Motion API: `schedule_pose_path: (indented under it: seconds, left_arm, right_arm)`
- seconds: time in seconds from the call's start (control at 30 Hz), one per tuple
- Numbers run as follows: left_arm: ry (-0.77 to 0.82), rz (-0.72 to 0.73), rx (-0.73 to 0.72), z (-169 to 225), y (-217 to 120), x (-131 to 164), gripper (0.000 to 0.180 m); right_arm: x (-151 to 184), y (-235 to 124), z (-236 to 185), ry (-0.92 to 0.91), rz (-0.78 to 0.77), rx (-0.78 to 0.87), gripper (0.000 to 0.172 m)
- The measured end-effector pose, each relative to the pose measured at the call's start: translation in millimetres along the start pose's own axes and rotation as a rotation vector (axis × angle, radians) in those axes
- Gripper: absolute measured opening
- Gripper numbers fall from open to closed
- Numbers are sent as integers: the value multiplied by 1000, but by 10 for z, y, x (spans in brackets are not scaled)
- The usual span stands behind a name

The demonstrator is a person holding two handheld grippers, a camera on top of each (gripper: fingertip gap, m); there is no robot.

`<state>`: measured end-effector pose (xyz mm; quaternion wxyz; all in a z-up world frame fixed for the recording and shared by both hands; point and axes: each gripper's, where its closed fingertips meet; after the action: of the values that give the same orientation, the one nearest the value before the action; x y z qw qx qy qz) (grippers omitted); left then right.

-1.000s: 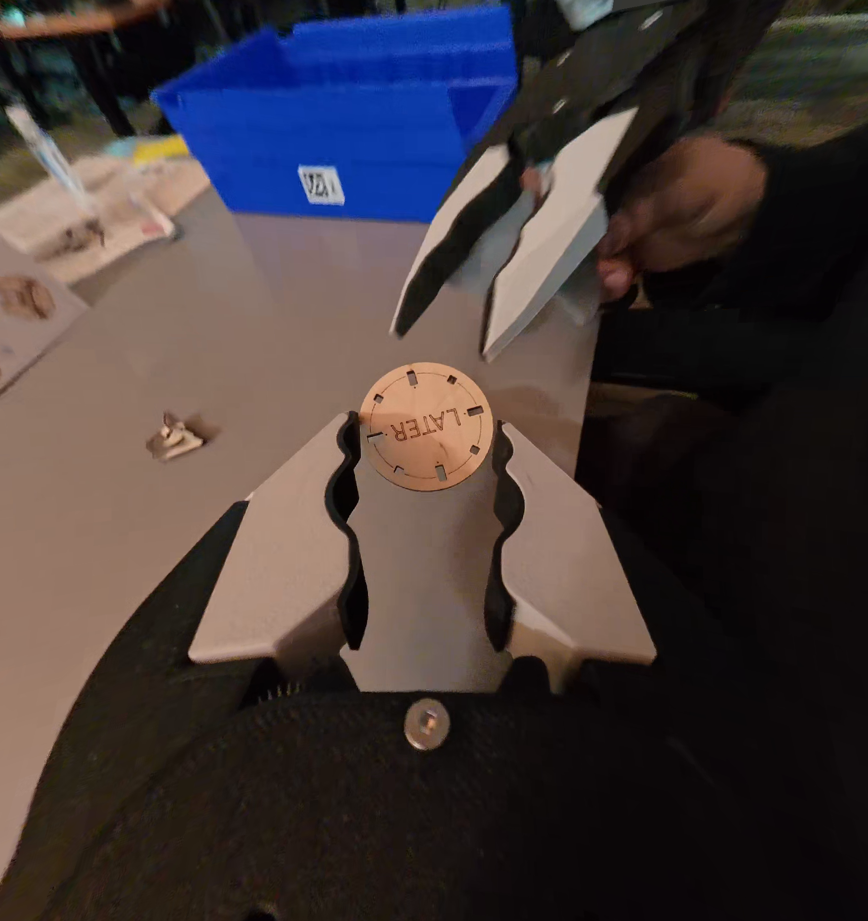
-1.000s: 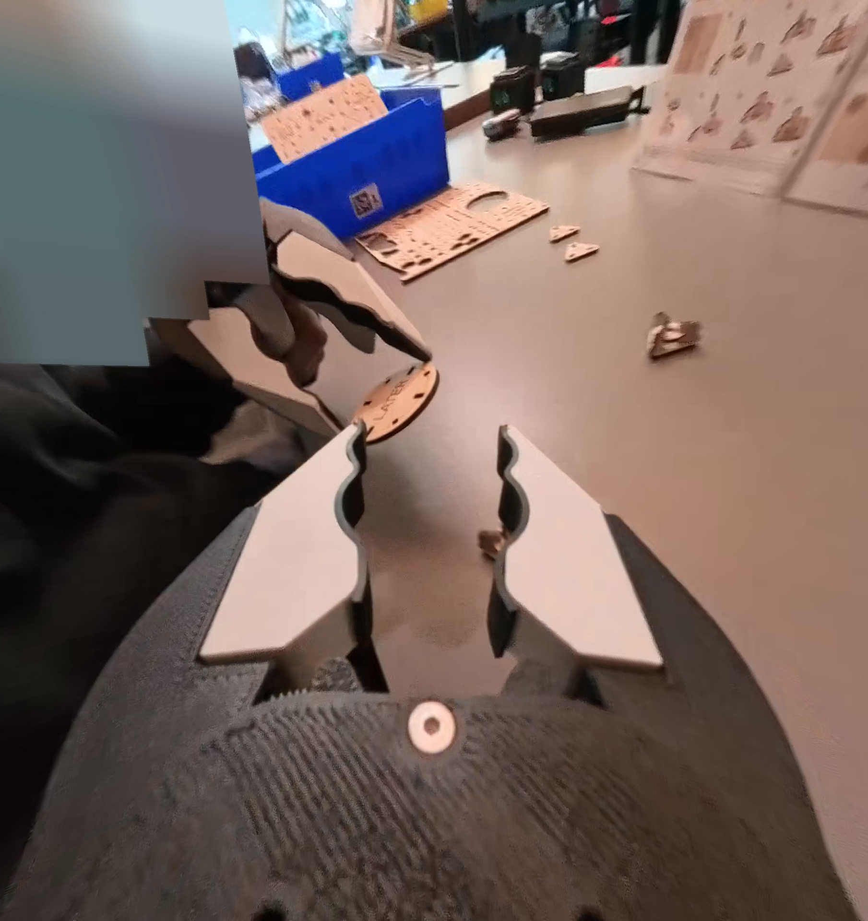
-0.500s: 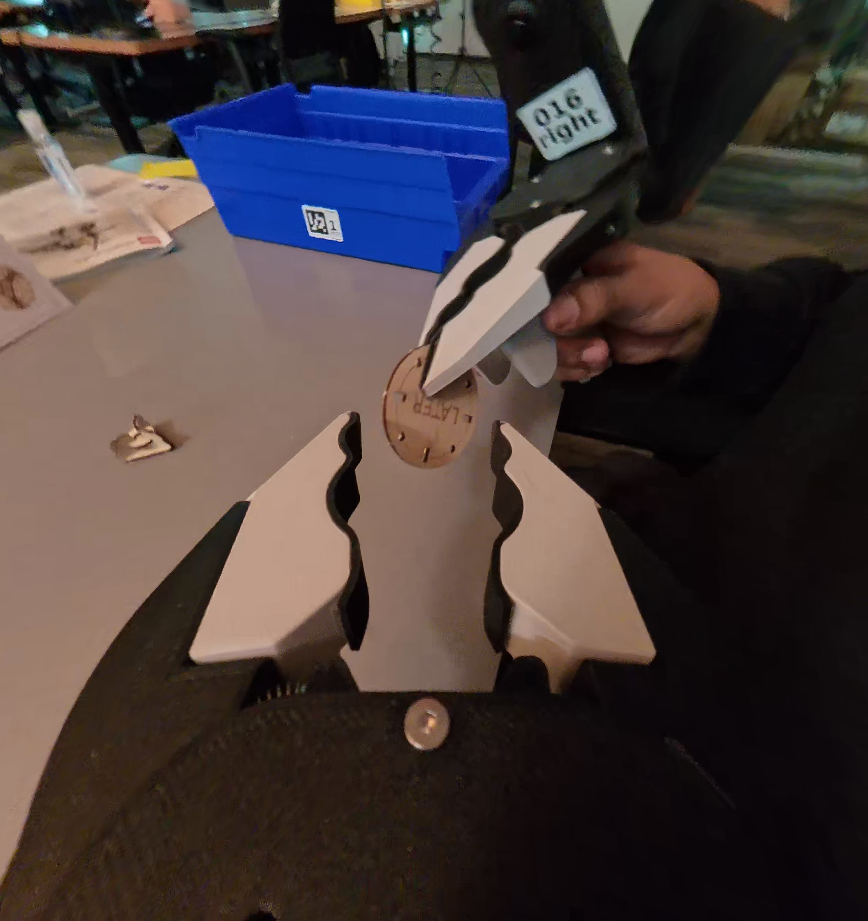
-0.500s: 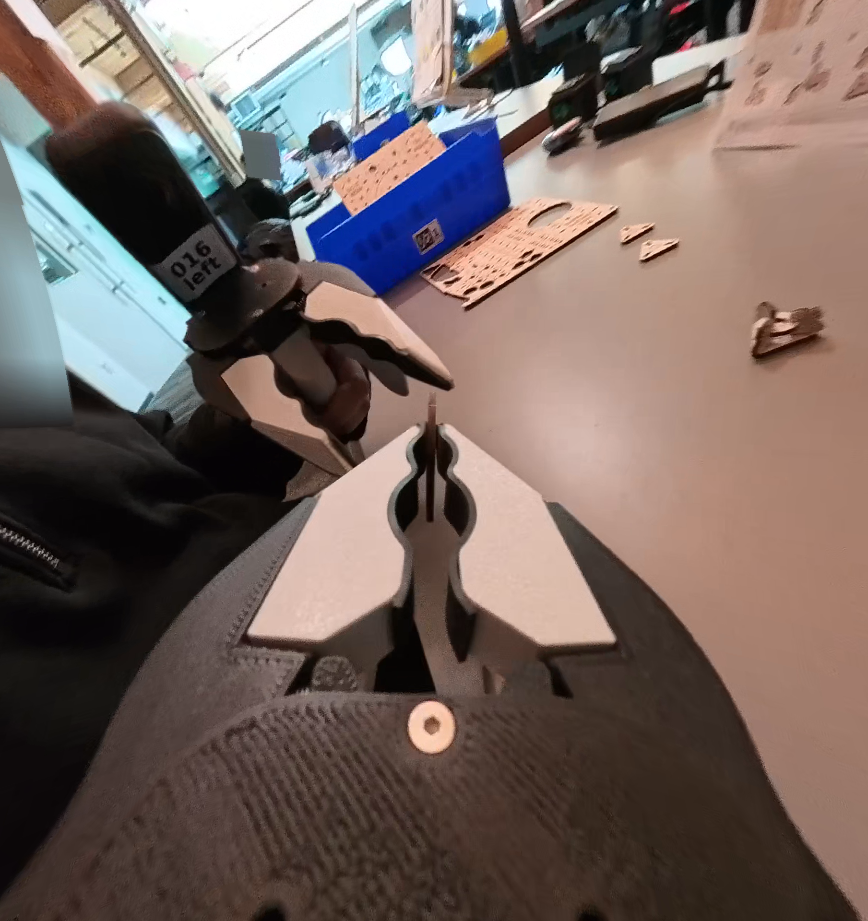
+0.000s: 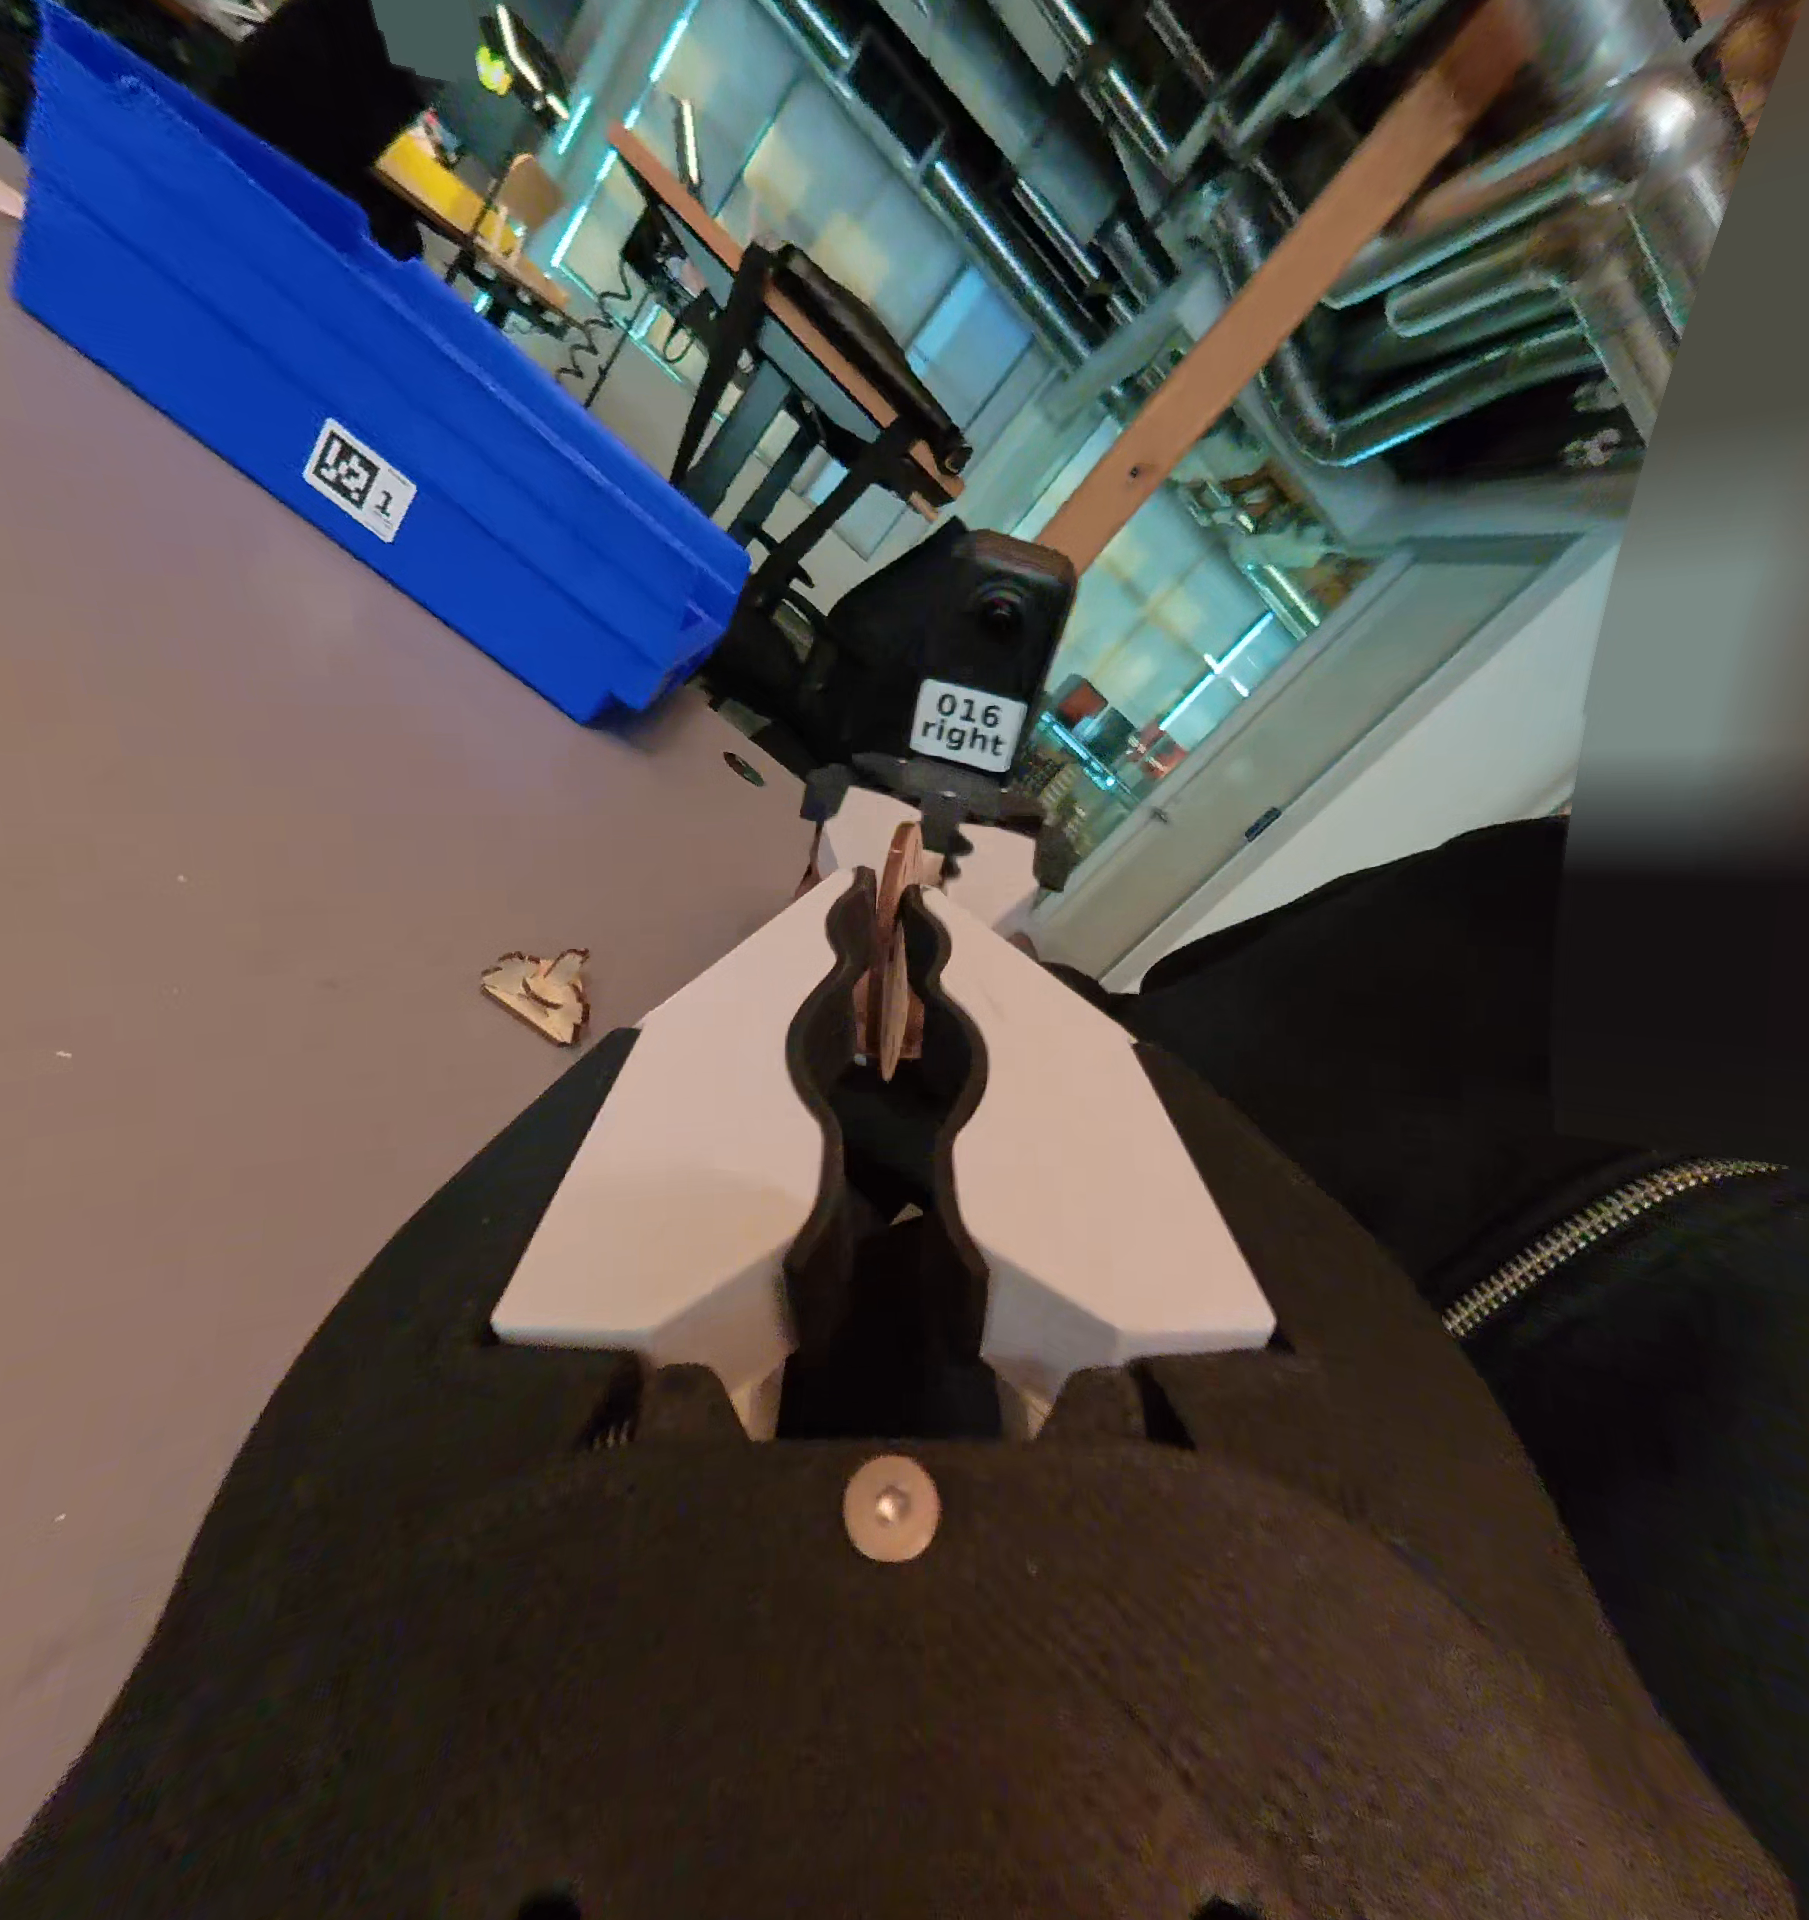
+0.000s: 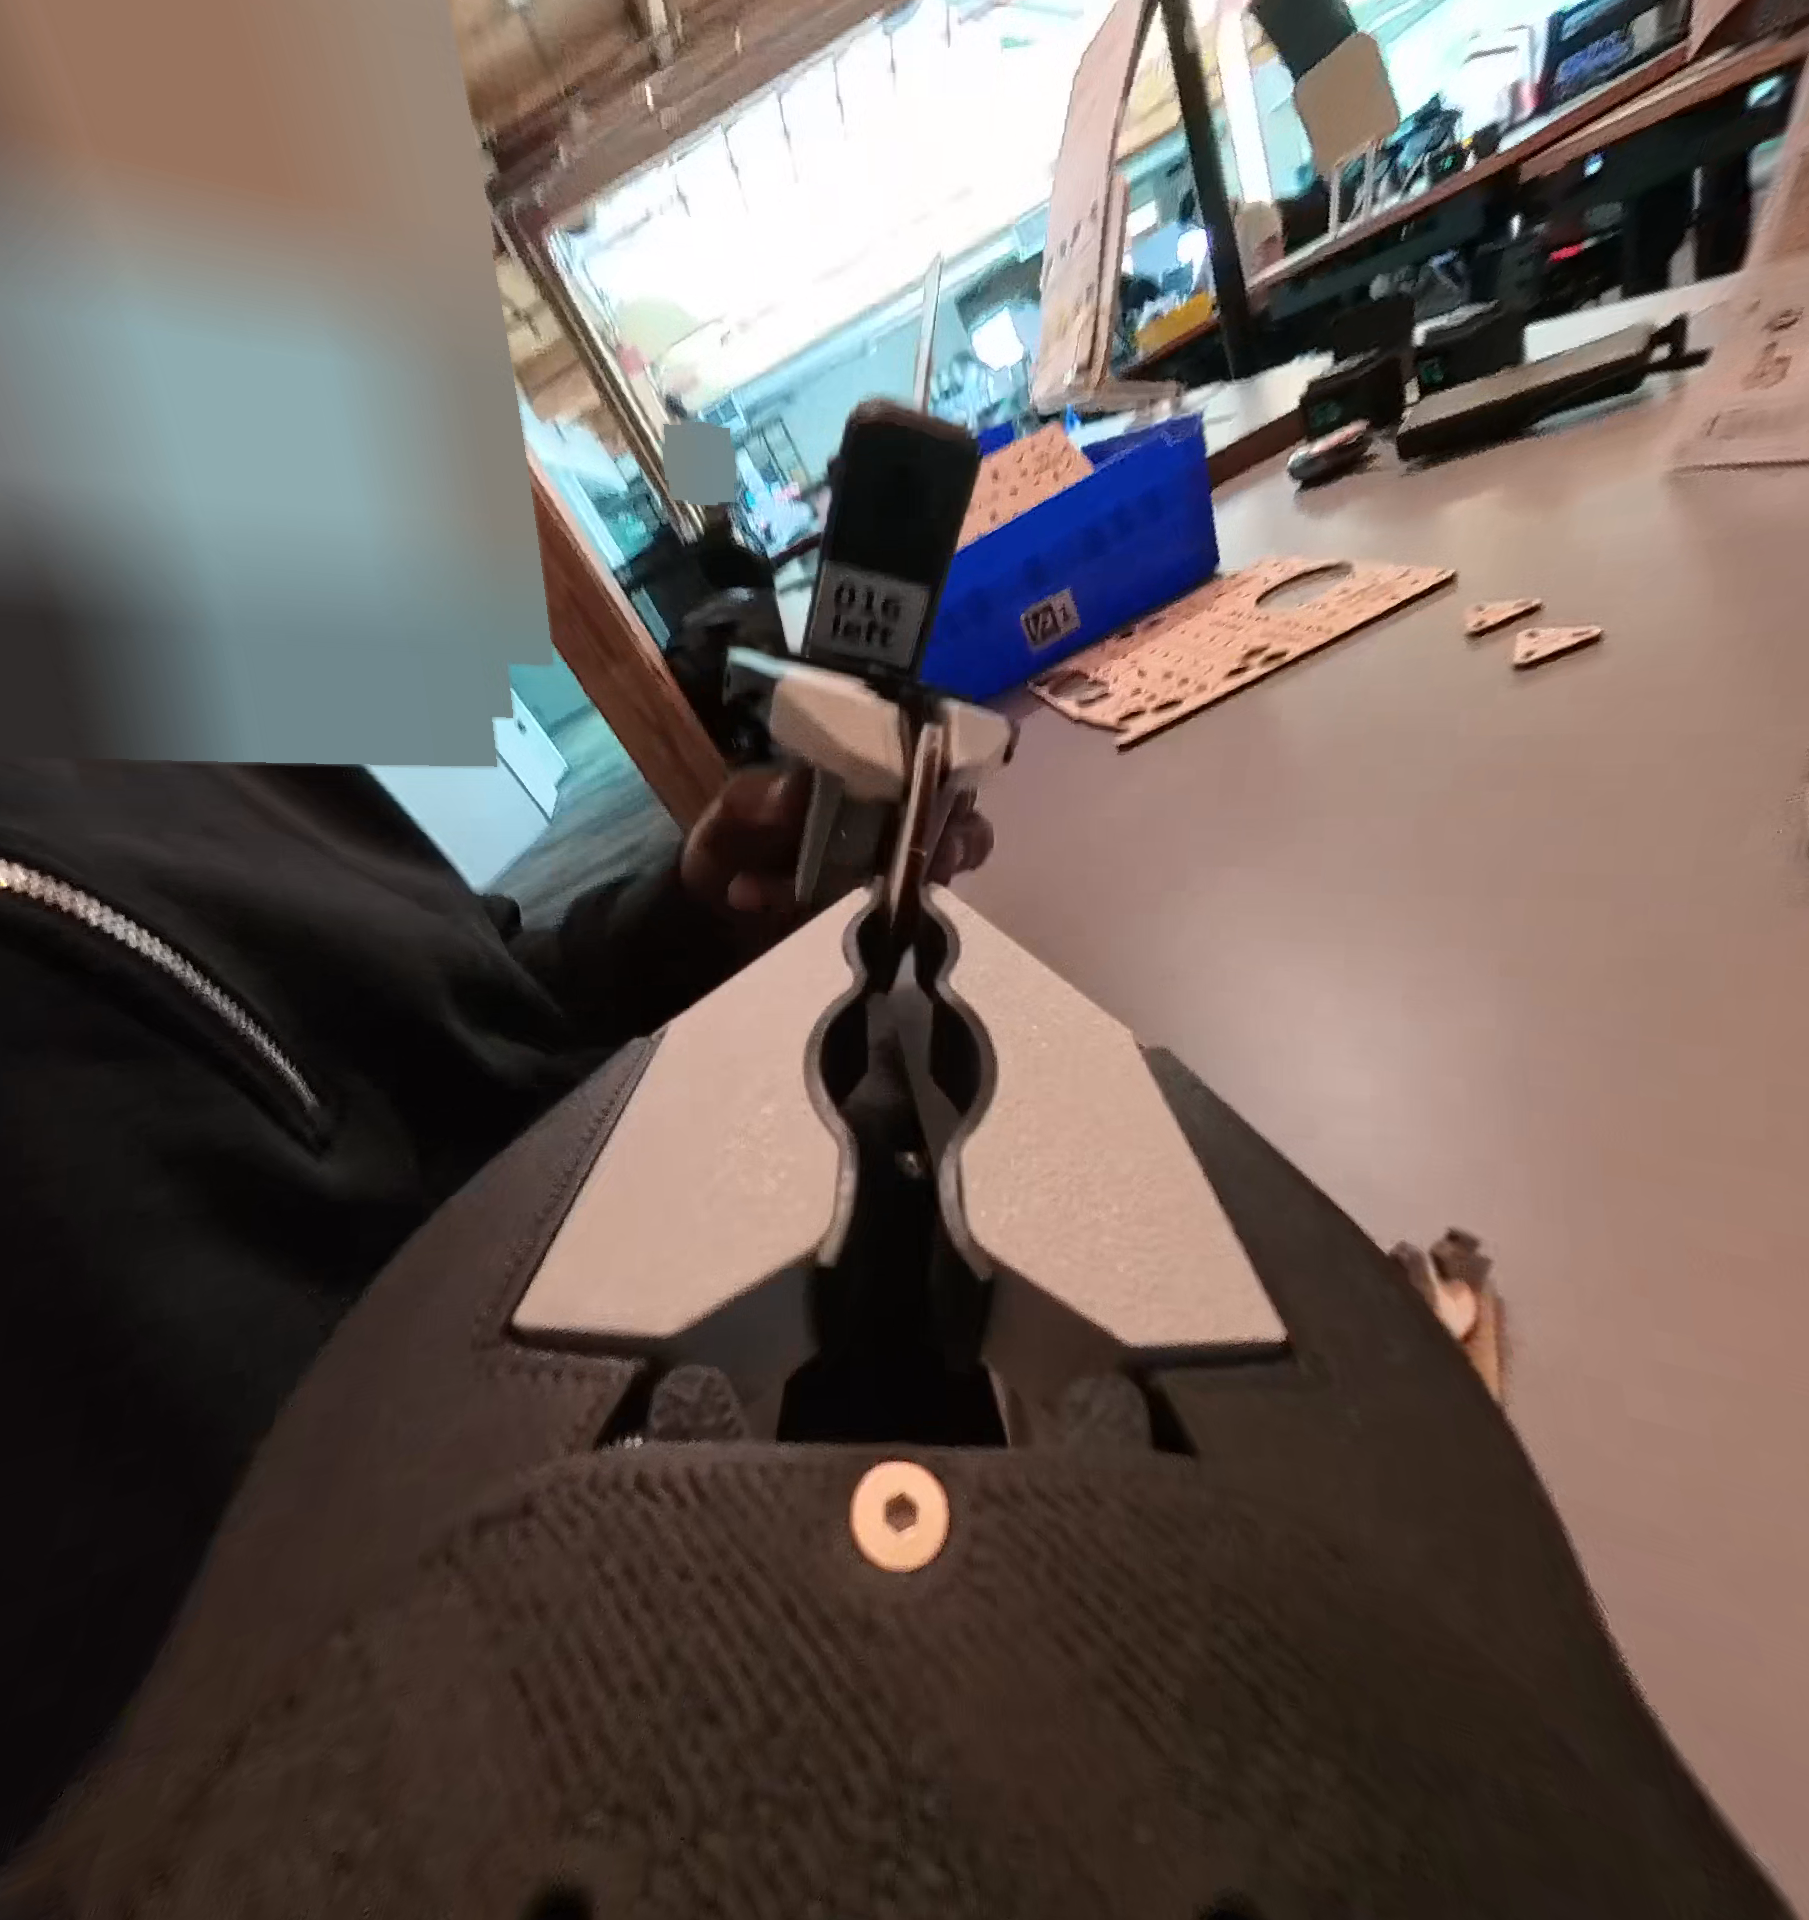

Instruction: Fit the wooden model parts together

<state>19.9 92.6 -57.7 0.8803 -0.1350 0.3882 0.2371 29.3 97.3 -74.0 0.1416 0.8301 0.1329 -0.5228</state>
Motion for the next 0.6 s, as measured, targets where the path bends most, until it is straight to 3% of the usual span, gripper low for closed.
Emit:
schedule_pose_path:
  seconds: [0.1,0.23,0.33,0.5,0.6]
  left_arm:
    - [68,-35,-85,-98,21,102,10]
    - [314,46,-329,-275,7,74,60]
    - [511,-14,-530,-414,59,178,73]
    - [628,-65,-664,-481,236,335,77]
    - [632,-64,-678,-490,244,333,70]
  right_arm:
    - [157,-22,52,-83,-120,105,2]
    - [185,-129,217,-87,-175,239,0]
    - [190,-175,376,-15,-152,341,0]
    - [240,-37,377,90,-76,328,1]
    - [254,-32,389,156,-27,314,1]
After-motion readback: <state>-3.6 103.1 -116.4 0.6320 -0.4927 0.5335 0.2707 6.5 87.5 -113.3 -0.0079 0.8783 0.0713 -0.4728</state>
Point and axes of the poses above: each gripper's, where its closed fingertips meet, y out along the fingers, x out of its underside, z = x × y across the jaws, and after that the axes turned 14 degrees about -x, right-handed
